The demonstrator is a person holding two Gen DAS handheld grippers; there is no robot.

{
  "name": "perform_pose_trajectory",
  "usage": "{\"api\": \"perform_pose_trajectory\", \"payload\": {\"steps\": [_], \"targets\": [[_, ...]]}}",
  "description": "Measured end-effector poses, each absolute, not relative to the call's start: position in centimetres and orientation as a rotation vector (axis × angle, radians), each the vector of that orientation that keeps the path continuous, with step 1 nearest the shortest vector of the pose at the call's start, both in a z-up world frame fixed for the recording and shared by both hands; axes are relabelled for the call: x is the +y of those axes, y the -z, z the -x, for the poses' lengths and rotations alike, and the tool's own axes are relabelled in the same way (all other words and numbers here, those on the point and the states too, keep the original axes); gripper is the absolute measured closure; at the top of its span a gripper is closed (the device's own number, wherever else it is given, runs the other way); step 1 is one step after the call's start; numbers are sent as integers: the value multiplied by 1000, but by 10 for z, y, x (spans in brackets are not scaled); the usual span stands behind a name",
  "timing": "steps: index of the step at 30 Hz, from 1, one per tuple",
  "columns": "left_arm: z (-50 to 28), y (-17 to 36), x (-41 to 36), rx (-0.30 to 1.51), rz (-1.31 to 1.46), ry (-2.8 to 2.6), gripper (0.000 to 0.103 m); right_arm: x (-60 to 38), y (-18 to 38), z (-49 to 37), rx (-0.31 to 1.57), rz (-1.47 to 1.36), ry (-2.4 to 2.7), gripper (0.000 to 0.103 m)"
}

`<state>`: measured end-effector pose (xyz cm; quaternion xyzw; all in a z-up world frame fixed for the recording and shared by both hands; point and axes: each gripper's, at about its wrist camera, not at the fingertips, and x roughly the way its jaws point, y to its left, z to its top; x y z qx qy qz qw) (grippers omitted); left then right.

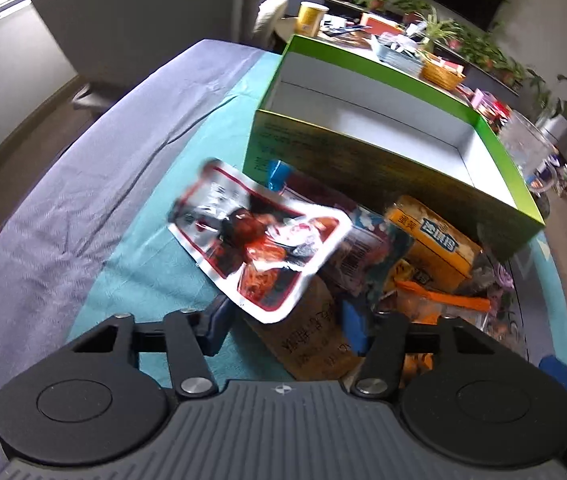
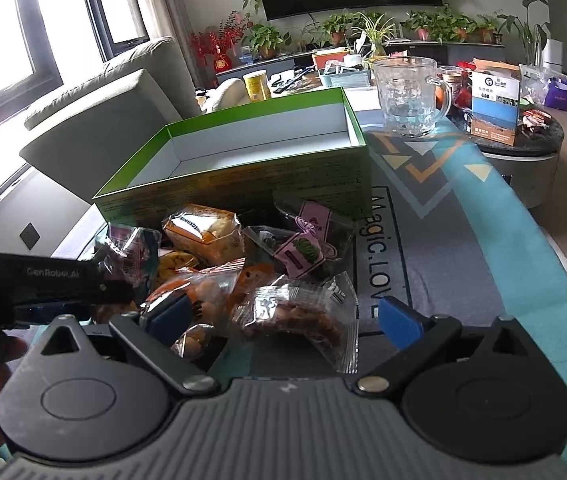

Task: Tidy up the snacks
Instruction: 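Reach the left tool down into the snack pile toward a bread bag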

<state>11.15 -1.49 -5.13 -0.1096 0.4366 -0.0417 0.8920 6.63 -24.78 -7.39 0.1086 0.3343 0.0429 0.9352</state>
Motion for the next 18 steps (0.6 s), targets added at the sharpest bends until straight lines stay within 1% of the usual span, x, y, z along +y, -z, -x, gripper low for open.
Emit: {"api": "perform_pose_trajectory", "payload": {"steps": [6,10,12,15,18], "targets": [[-98,50,1,916,214,98,57,-248,73,-67,684,-209,-96,47],[-83,46,18,937,193,111,64,-248,74,-67,686,-213,-98,47],[-78,43,27,955,183,128,69,-247,74,-68,688,-215,-100,47],[-76,41,34,966,171,112,69,-245,74,-69,688,-210,-105,47],[-78,42,35,965,219,88,60,-243,74,-69,688,-199,-106,47]]}}
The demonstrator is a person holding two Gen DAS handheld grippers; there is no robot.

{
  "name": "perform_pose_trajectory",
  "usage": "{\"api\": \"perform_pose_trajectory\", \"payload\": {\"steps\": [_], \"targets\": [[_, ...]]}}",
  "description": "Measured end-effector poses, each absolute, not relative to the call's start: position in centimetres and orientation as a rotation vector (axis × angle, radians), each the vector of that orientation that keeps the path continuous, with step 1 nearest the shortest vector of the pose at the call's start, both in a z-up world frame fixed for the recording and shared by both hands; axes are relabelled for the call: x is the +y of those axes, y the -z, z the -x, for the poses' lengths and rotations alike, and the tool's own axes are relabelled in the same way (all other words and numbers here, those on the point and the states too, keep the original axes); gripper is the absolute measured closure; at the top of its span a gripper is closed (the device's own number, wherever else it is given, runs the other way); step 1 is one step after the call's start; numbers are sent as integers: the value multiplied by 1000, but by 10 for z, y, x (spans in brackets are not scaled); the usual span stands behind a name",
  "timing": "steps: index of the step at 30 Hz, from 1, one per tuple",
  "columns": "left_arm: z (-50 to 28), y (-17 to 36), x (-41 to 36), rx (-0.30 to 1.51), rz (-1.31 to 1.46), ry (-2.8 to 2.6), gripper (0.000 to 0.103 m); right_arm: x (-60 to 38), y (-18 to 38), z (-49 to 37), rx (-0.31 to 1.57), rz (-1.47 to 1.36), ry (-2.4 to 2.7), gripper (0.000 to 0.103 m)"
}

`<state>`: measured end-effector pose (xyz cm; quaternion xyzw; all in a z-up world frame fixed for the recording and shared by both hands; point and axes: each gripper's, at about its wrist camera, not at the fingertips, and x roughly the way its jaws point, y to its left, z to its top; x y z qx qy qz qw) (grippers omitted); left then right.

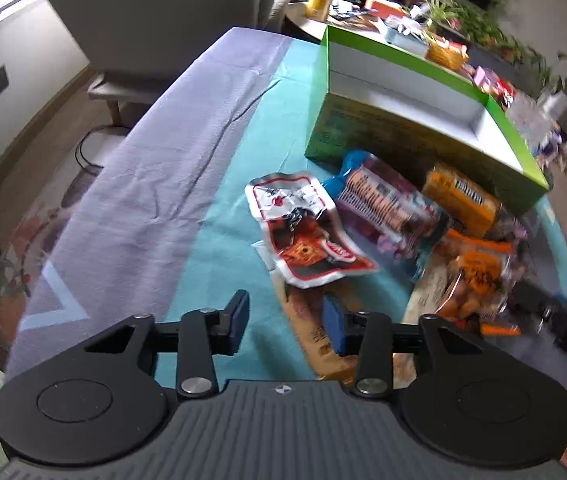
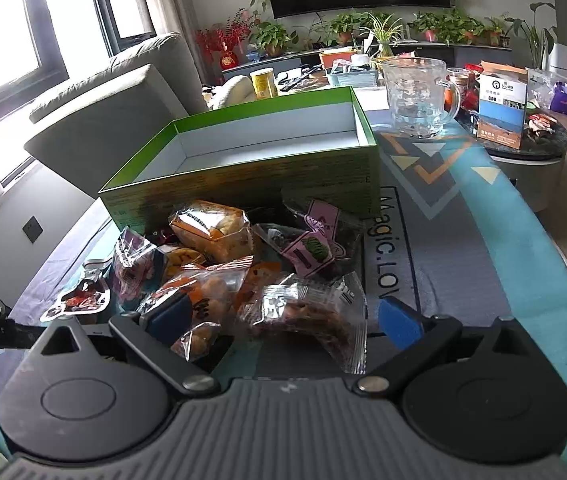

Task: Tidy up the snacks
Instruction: 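Reach the left tool down into the snack pile toward a bread bag, then grasp the bread bag with the left tool while the right tool grasps a clear pastry bag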

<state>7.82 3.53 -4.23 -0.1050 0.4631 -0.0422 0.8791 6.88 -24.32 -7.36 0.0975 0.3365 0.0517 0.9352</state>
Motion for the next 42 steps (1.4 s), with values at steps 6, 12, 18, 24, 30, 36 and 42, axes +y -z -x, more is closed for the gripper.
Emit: {"api": "perform_pose_trajectory", "payload": {"steps": [6,12,18,24,30,36,42], "targets": [[-89,51,13,984,220,80,45,-245,73,-67,694,-176,-91,47],[-88,55,-7,950,71,66,51,-252,76,-77,711,-203,-79,47],[-78,56,-15,914,-9,111,61,-255,89,-90,793,-238,-51,47],[-67,48,-8,884,-2,135,61,-253,80,-80,761,-212,-83,49],[-55,34,-1,848,5,135,61,-259,73,-72,741,-224,-83,49],[-40,17,1,781,-3,152,61,-257,62,-62,683,-209,-99,49],[-36,6,-1,731,1,161,61,-259,56,-55,635,-215,-96,49]]}}
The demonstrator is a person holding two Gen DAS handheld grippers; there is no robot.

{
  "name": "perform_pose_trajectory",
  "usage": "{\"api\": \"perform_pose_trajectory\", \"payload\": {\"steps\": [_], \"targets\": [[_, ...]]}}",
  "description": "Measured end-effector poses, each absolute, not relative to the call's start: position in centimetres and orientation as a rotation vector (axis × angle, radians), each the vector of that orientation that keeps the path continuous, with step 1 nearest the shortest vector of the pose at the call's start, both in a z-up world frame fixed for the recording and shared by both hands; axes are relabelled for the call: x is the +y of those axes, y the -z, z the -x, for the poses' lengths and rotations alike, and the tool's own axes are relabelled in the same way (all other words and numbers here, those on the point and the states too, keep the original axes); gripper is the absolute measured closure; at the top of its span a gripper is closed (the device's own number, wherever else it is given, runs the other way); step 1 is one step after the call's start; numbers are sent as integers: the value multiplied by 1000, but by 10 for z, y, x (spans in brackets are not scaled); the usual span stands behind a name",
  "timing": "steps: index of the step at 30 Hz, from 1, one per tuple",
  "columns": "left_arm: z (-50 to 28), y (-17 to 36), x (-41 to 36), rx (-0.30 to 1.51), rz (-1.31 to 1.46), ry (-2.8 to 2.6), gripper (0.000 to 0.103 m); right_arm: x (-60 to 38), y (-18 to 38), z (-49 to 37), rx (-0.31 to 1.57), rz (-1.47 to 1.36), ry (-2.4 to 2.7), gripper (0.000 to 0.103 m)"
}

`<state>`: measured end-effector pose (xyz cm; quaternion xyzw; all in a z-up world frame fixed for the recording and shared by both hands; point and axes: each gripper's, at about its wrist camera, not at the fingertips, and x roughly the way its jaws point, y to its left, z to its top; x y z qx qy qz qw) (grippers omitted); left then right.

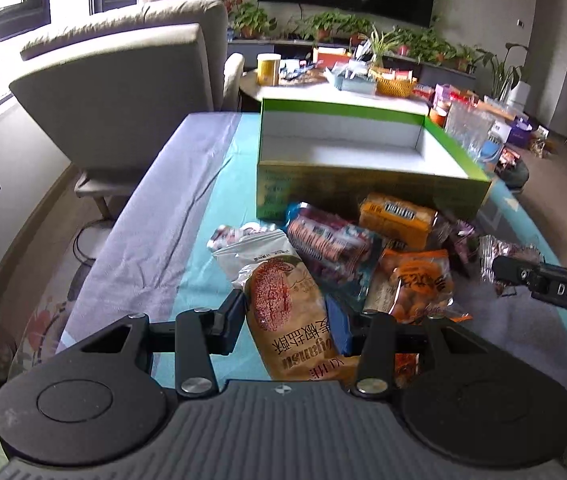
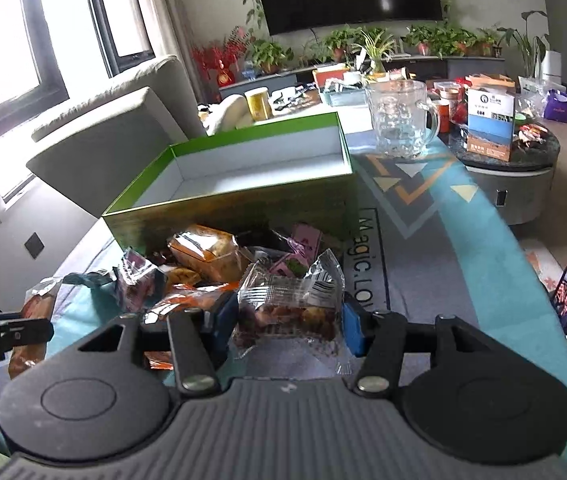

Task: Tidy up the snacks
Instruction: 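Grasp the bread bag with the left tool while the right tool grasps a clear pastry bag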

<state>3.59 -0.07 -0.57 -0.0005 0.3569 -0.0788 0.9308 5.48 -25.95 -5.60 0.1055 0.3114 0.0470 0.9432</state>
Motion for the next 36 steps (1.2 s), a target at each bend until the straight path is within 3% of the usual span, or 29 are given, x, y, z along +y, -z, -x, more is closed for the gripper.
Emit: {"api": "perform_pose_trajectory", "payload": {"steps": [6,13,22,29,32,36], "targets": [[-37,0,-5,705,-3,169,61,-260,47,-47,576,-215,-116,49],[-51,27,0,845,25,102,58,-263,51,-47,584,-222,-118,49],[-55,36,1,860,-1,71,58,-262,52,-47,580,-228,-134,49],[-60,59,-7,961,-1,68,52,-260,56,-48,599,-233,-150,49],[-60,61,-9,928,-23,61,61,-259,56,-47,600,-232,-156,49],[-55,46,-3,871,9,87,65,-260,54,-46,587,-231,-156,49]]}}
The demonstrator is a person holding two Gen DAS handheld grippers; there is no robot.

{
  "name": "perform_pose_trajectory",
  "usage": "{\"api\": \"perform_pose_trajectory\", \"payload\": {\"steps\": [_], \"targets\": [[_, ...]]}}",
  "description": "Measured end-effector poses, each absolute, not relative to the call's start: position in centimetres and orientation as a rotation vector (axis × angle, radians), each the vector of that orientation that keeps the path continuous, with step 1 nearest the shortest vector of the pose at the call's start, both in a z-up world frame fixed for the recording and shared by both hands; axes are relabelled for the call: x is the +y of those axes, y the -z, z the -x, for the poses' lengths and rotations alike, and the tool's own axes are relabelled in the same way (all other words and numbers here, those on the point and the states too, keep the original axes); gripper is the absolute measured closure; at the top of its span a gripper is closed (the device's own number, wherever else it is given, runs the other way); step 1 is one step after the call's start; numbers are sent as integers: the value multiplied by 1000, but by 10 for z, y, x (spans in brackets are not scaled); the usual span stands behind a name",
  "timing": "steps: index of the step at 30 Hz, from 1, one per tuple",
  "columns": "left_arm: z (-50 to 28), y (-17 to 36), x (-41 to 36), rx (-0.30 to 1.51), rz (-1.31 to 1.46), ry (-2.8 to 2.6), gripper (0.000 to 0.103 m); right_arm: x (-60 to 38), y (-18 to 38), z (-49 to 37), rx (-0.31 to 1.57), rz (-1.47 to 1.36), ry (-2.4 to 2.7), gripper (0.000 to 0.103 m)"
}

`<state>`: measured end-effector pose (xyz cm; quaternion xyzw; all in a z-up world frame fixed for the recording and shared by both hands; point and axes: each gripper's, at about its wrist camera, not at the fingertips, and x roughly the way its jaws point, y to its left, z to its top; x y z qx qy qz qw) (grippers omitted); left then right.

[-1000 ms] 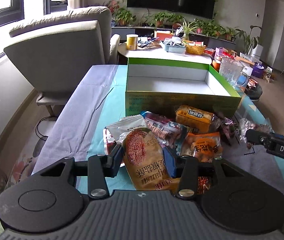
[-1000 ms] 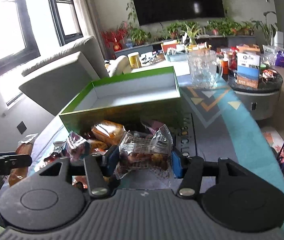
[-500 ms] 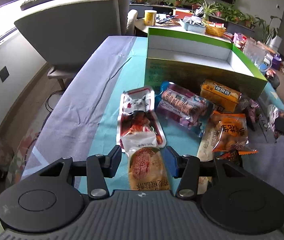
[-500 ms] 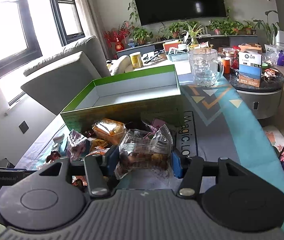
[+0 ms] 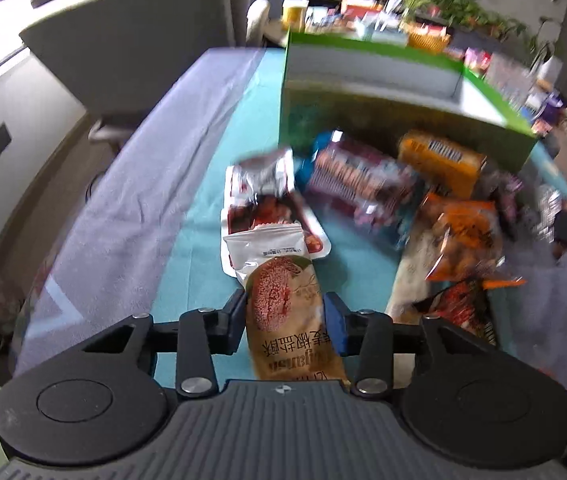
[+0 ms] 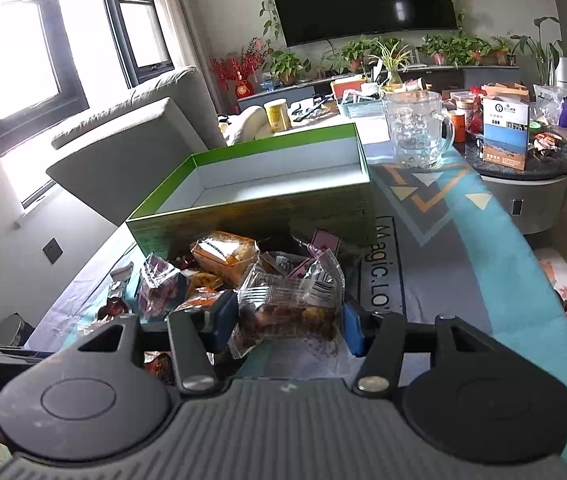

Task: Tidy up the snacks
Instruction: 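Grasp the bread bag with the left tool while the right tool grasps a clear pastry bag, then lift both bags over the box and open both tools to drop them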

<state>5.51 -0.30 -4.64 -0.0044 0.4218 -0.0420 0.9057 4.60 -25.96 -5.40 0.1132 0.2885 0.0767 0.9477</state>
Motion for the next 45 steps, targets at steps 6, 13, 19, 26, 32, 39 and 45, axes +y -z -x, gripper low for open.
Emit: {"api": "perform_pose_trajectory", "payload": {"steps": [6,13,19,26,32,39,45], "targets": [[-52,8,-8,733,-3,141,64,-258,45,-46,544,-223,-167,49],[-73,-12,-17,659,6,159,64,-252,31,-59,505,-210,-182,49],[-91,-33,-24,584,2,160,64,-248,13,-75,434,-194,-206,49],[-121,-51,-35,521,10,181,64,-250,-1,-99,388,-197,-197,49],[-149,-53,-51,495,-1,206,64,-256,-8,-110,361,-207,-182,49],[-185,-37,-68,502,-18,228,64,-259,-2,-128,379,-218,-174,49],[-215,-14,-75,568,-12,219,64,-264,5,-144,405,-238,-161,49]]}}
